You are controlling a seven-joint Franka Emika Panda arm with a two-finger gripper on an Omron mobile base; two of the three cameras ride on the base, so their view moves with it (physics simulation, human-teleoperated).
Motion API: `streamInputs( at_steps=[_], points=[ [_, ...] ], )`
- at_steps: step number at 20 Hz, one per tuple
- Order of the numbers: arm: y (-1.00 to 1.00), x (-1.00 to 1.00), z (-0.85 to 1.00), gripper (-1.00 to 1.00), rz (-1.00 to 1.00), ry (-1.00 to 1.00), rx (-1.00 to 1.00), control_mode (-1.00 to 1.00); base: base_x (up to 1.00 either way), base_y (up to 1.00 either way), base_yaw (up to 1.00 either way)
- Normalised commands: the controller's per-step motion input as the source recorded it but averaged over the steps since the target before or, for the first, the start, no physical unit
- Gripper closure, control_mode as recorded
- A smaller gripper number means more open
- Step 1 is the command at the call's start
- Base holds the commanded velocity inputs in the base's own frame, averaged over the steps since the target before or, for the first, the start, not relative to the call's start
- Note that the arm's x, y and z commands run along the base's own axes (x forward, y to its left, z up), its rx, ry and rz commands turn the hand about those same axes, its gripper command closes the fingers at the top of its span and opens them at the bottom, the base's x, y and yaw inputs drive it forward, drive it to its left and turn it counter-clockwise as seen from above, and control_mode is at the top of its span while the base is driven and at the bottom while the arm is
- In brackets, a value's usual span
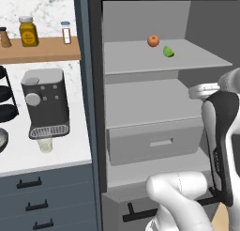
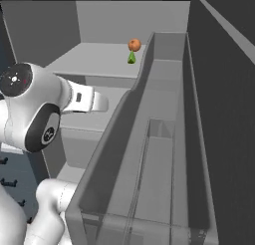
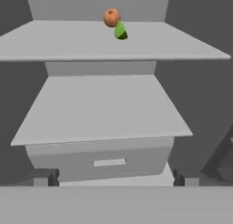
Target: Grab a lemon wedge from the fridge and one ice cube from the ice bowl, and put them in the glass of lemonade.
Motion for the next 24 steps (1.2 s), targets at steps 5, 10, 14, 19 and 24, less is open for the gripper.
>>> streamInputs(
  at_steps=[5, 10, 14, 19, 24],
  points=[
    [0.26, 0.25, 1.00, -1.00, 0.01, -0.09, 0.00, -1.00, 0.00, 0.00, 0.00],
    [-0.03, 0.88, 0.62, -1.00, 0.07, -0.01, 0.00, -1.00, 0.00, 0.00, 0.00],
    [-0.39, 1.00, -0.06, -1.00, 0.00, 0.07, 0.00, -1.00, 0.00, 0.00, 0.00],
    [-0.51, 1.00, -0.46, -1.00, 0.00, 0.21, 0.00, -1.00, 0.00, 0.00, 0.00],
    [-0.33, 1.00, -0.40, -1.00, 0.01, 0.20, 0.00, -1.00, 0.00, 0.00, 0.00]
  ],
)
